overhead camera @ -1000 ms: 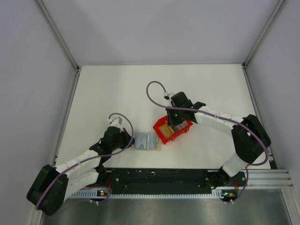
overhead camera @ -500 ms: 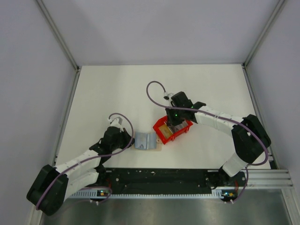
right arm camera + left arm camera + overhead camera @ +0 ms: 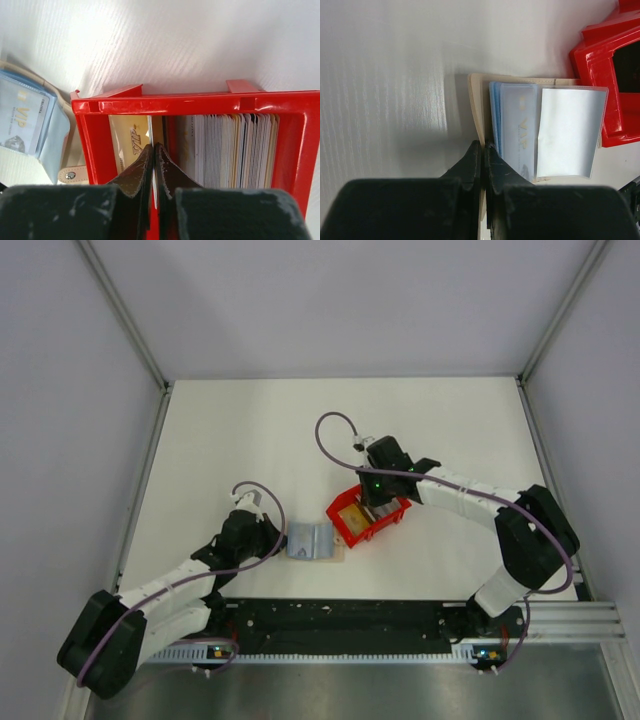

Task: Put the credit cards into the card holder
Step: Pick up the credit card from the storage box.

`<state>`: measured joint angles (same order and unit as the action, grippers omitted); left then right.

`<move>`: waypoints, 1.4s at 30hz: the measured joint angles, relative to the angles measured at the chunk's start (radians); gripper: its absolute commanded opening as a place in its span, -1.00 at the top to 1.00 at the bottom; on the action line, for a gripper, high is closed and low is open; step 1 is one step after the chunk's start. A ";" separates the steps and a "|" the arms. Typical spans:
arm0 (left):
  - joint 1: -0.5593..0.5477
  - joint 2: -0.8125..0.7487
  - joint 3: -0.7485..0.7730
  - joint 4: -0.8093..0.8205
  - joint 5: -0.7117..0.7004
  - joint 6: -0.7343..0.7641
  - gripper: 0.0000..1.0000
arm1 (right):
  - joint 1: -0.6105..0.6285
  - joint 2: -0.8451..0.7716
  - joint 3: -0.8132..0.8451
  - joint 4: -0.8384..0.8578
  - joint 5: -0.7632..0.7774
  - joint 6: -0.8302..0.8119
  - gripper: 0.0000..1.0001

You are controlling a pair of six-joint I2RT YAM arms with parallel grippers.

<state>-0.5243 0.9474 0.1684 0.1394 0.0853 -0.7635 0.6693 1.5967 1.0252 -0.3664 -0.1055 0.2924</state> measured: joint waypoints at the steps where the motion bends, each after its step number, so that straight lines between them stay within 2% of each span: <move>1: 0.000 0.000 0.000 0.000 0.000 0.000 1.00 | 0.000 0.000 0.000 0.000 0.008 0.000 1.00; 16: 0.000 0.000 0.000 0.000 0.000 0.000 1.00 | 0.000 -0.089 -0.005 -0.003 0.044 0.008 1.00; 27: 0.000 0.000 0.000 0.000 0.000 0.000 1.00 | 0.002 -0.035 -0.005 -0.001 0.049 0.021 1.00; 42: 0.000 0.013 0.000 0.005 0.000 0.003 1.00 | 0.011 -0.031 -0.004 0.014 0.013 0.032 0.89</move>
<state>-0.5243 0.9604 0.1688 0.1440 0.0856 -0.7605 0.6800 1.5658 1.0210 -0.3527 -0.0921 0.3248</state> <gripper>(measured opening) 0.019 0.048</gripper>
